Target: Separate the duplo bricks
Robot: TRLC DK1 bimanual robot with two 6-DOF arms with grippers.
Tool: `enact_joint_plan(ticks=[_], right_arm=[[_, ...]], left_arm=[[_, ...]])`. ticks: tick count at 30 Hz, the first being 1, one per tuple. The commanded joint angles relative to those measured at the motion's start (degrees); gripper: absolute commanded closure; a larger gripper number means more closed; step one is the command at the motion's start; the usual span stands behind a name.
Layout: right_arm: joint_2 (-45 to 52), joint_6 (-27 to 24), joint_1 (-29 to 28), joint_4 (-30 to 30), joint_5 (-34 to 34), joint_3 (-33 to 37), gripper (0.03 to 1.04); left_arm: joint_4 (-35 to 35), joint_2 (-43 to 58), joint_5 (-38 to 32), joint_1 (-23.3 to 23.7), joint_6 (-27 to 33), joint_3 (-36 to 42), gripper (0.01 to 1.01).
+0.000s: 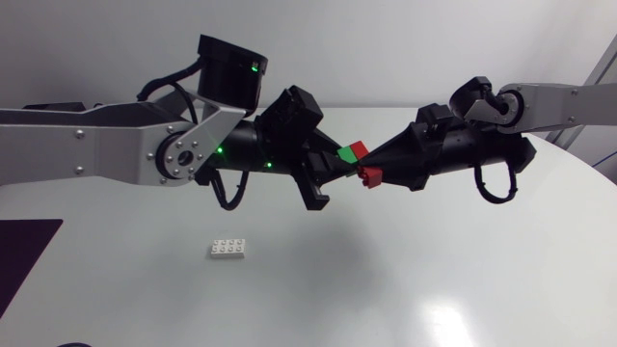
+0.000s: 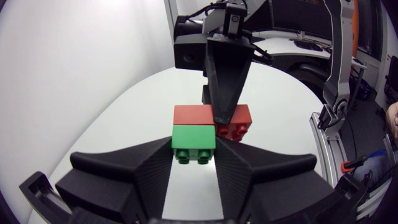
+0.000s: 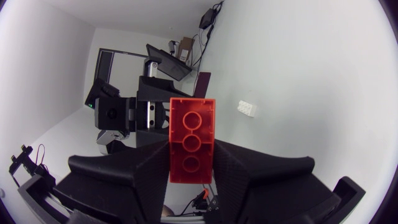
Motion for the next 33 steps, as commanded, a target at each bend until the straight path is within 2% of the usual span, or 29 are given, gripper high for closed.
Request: enact_joint_plan(ticks=[1, 14, 23, 25, 29, 33], right_arm=[[0.33, -1.11, -0.82, -0.05, -1.13, 1.87, 0.87], [1.56, -4.19, -1.70, -0.48, 0.19, 3.37, 0.87], [1.73, -7.52, -2.75, -3.74, 2.12, 4.16, 0.87], [1.03, -10.25, -2.58, -6.02, 3.97, 3.81, 0.87], [-2.57, -10.43, -2.49, -5.32, 10.12, 1.87, 0.87], [-4.86, -9.37, -2.84, -3.12, 12.58, -0.41, 0.87]], left_arm=[[-1.37, -0.32, 2.39, -1.92, 1.31, -0.49, 0.739], [-5.06, -3.22, 3.88, -1.66, 4.73, -2.42, 0.741], [-8.05, -5.33, 4.50, -0.52, 7.46, -3.65, 0.741], [-8.14, -5.59, 4.24, 0.01, 7.55, -3.74, 0.743], [-9.63, -4.45, -2.00, 0.62, 9.74, -2.68, 0.744], [-19.12, -1.46, -7.63, 1.24, 17.21, 2.24, 0.744]])
